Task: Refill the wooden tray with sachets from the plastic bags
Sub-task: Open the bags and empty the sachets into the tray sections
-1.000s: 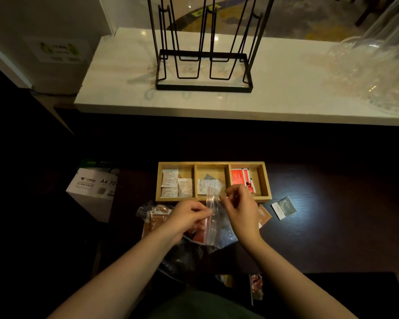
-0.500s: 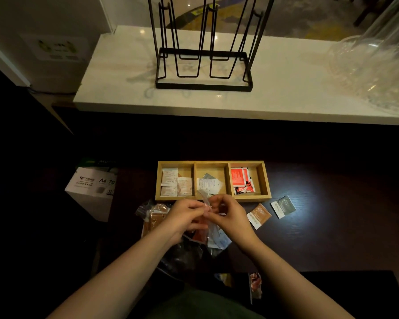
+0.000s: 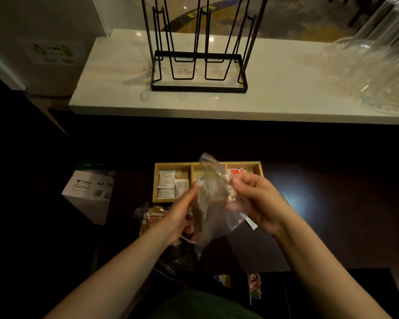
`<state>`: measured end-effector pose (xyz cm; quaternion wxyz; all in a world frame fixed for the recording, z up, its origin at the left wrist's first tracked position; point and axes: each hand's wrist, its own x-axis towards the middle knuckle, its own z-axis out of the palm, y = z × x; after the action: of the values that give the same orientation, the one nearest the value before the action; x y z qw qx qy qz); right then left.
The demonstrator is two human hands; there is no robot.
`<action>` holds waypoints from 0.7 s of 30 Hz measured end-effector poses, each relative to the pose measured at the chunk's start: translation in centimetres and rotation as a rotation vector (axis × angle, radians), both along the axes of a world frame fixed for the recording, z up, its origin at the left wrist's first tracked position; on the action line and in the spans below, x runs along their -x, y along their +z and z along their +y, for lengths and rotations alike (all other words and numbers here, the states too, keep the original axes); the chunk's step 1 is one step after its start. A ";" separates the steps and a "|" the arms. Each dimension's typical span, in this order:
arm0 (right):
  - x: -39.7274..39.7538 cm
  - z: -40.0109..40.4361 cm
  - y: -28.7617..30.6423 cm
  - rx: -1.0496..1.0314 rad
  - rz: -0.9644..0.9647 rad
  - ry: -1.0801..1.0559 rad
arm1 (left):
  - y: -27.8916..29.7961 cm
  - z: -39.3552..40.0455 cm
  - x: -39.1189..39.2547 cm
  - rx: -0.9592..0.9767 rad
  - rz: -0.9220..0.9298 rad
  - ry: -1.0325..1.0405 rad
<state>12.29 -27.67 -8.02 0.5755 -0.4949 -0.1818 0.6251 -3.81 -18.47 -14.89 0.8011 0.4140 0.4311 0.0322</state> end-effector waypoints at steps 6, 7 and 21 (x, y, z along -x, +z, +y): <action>-3.0 0.0 -1.6 0.008 0.018 -0.232 | 0.6 -0.8 -0.4 0.469 -0.245 0.172; -3.7 -0.4 -1.9 0.045 -0.014 -0.267 | 0.7 -0.8 -0.4 0.429 -0.269 0.170; -5.9 -2.9 -3.4 0.269 -0.111 -0.004 | 0.6 -0.3 2.2 -0.215 -0.077 0.127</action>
<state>18.16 -30.61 -11.38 0.4941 -0.6019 -0.1272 0.6143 -6.04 -18.78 -14.25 0.7643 0.4679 0.4195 0.1448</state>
